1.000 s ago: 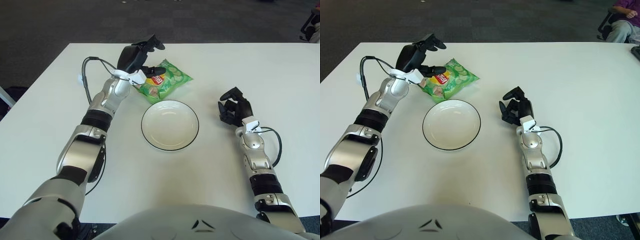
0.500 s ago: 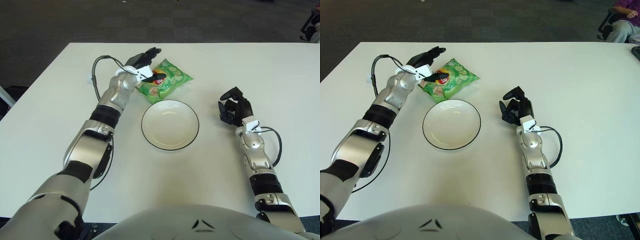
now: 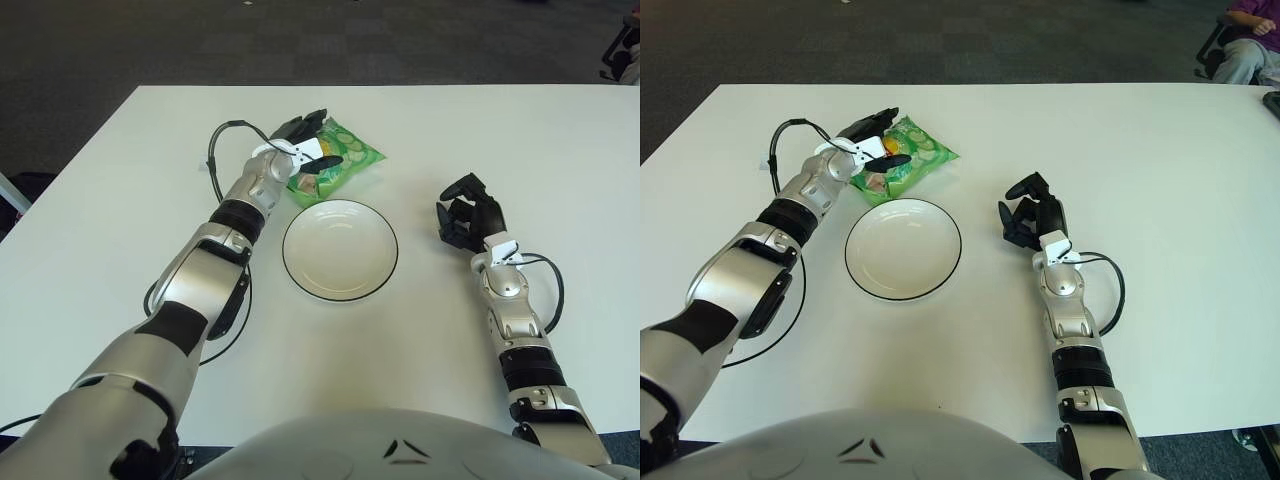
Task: Put the snack into the plate.
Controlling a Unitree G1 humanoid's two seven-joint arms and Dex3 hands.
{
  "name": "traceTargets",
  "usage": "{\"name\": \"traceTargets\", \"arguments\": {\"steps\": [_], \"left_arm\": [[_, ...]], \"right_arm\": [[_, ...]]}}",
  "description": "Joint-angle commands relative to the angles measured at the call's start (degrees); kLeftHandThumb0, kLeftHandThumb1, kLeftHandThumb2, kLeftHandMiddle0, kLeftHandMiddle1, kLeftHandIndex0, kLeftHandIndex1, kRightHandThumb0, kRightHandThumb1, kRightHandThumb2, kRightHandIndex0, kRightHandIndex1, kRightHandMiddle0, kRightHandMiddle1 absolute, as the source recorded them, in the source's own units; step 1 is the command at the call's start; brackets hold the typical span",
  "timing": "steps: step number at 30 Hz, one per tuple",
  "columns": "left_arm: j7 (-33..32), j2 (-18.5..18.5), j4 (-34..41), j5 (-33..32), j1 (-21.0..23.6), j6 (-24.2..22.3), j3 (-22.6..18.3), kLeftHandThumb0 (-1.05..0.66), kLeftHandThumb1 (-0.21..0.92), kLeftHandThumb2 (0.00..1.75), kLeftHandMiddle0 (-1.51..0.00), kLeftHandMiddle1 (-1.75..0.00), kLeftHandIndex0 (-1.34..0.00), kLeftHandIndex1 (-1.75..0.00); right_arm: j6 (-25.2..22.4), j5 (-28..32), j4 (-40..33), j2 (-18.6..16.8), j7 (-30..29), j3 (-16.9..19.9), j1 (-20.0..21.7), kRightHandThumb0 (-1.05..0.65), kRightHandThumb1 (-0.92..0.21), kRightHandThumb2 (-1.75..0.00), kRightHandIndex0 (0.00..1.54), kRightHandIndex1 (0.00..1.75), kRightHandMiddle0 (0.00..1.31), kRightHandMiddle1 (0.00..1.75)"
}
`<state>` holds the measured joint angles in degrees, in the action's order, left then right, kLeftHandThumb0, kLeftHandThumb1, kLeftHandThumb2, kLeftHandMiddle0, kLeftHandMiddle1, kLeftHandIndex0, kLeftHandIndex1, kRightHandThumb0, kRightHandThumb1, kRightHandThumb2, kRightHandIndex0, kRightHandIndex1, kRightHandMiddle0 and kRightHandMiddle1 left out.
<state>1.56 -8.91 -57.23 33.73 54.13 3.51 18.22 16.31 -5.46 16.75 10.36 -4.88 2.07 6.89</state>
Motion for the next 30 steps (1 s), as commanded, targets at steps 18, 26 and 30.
{"name": "traceTargets", "arguments": {"steps": [18,26,30], "left_arm": [[-5.6,2.6,-6.5,0.7,1.1,-1.6,3.8,-1.05,0.92,0.43,0.0,0.0,0.0,0.0],[-9.1,2.4,-7.2,1.2,-0.1,0.1,5.3,-1.05,0.92,0.35,0.0,0.0,0.0,0.0],[-10.2,2.2,-7.4,1.3,-0.3,0.8,5.9,-1.05,0.92,0.33,0.0,0.0,0.0,0.0]], "right_arm": [[-5.1,-1.6,0.6,-0.2,0.2,-0.8,-3.6,-0.4,-0.63,-0.91,0.86,1.75,0.39,1.75],[-5.6,-1.6,-0.1,-0.2,0.1,-0.8,-3.7,-0.4,-0.62,-0.91,0.86,1.75,0.39,1.75],[-5.8,-1.6,-0.5,-0.3,0.0,-0.8,-3.9,-0.4,-0.62,-0.91,0.86,1.75,0.39,1.75]]}}
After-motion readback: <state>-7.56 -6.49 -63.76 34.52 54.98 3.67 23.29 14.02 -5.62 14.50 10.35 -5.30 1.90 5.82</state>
